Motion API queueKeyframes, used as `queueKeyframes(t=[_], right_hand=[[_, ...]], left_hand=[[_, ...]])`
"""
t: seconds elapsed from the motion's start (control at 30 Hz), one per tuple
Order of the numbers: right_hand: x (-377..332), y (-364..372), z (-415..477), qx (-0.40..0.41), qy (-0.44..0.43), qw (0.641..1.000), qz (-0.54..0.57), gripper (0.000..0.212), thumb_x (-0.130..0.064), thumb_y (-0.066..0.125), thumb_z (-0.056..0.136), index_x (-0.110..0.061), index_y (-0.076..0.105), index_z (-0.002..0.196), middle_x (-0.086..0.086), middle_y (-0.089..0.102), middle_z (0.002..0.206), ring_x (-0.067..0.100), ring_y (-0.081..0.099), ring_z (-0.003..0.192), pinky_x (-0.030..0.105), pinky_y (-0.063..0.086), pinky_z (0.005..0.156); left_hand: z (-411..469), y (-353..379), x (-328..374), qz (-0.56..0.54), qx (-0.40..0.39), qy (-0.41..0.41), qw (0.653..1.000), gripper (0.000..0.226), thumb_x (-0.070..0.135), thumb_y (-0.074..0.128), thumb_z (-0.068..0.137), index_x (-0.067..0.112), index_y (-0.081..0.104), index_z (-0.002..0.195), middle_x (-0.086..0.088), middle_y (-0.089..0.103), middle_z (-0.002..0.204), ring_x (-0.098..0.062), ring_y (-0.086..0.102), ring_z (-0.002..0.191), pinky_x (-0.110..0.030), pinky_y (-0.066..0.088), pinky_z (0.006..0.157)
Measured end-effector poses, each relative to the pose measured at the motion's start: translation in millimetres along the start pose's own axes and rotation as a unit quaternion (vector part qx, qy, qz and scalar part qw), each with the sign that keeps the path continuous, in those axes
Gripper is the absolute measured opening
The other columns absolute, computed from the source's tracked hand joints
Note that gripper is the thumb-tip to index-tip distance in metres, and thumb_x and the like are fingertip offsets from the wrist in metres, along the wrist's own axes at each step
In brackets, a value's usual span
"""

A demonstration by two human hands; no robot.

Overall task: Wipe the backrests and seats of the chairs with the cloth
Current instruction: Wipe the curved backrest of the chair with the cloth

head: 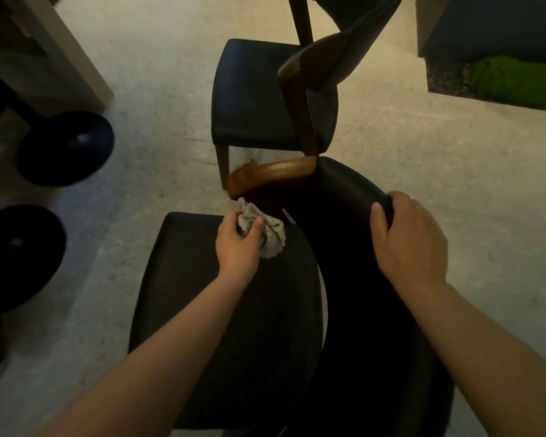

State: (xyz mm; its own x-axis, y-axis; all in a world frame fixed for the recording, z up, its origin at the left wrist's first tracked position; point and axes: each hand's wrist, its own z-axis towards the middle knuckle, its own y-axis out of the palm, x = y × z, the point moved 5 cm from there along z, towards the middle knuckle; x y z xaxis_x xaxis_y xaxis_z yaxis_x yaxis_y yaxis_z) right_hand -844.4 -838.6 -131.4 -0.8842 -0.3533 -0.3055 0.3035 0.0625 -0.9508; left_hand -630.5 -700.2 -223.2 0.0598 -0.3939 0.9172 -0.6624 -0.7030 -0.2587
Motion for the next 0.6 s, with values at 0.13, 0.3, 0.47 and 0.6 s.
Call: queueKeyframes(t=[0.13, 0.3, 0.47, 0.6], right_hand=[[-6.6, -22.0, -10.3, 0.024, -0.021, 0.998, 0.048, 0.040, -0.034, 0.040, 0.100, -0.009, 0.053, 0.130, 0.013, 0.056, 0.125, 0.028, 0.053, 0.112, 0.041, 0.042, 0.094], [-23.7, -46.7, -47.9, 0.000, -0.030, 0.991, 0.129, 0.038, -0.034, 0.039, 0.100, -0.014, 0.052, 0.130, 0.004, 0.057, 0.123, 0.015, 0.054, 0.111, 0.025, 0.040, 0.090], [-28.8, -74.4, -87.3, -0.064, -0.023, 0.974, 0.218, 0.038, -0.035, 0.044, 0.100, -0.021, 0.048, 0.135, -0.002, 0.055, 0.128, 0.009, 0.053, 0.115, 0.031, 0.047, 0.098], [-31.0, -93.8, -116.6, -0.131, -0.030, 0.945, 0.297, 0.041, -0.037, 0.050, 0.097, -0.030, 0.047, 0.137, -0.009, 0.050, 0.135, 0.004, 0.053, 0.114, 0.022, 0.048, 0.090]], left_hand=[[-19.6, -15.6, 27.3, 0.006, -0.013, 0.023, 1.000, 0.024, 0.037, 0.063, 0.090, 0.059, 0.055, 0.087, 0.014, 0.064, 0.103, 0.005, 0.062, 0.093, -0.021, 0.051, 0.075], [-55.4, -32.0, 62.0, 0.004, -0.020, 0.050, 0.999, 0.021, 0.035, 0.063, 0.090, 0.054, 0.055, 0.095, 0.029, 0.064, 0.098, 0.012, 0.061, 0.092, -0.011, 0.051, 0.063], [-100.1, -47.7, 88.8, 0.018, -0.037, 0.046, 0.998, 0.024, 0.041, 0.064, 0.088, 0.062, 0.054, 0.089, 0.023, 0.064, 0.100, -0.001, 0.061, 0.101, -0.027, 0.054, 0.077], [-134.3, -52.6, 108.1, -0.017, -0.057, 0.017, 0.998, 0.019, 0.036, 0.066, 0.087, 0.052, 0.057, 0.092, 0.030, 0.064, 0.092, 0.005, 0.064, 0.090, -0.017, 0.050, 0.066]])
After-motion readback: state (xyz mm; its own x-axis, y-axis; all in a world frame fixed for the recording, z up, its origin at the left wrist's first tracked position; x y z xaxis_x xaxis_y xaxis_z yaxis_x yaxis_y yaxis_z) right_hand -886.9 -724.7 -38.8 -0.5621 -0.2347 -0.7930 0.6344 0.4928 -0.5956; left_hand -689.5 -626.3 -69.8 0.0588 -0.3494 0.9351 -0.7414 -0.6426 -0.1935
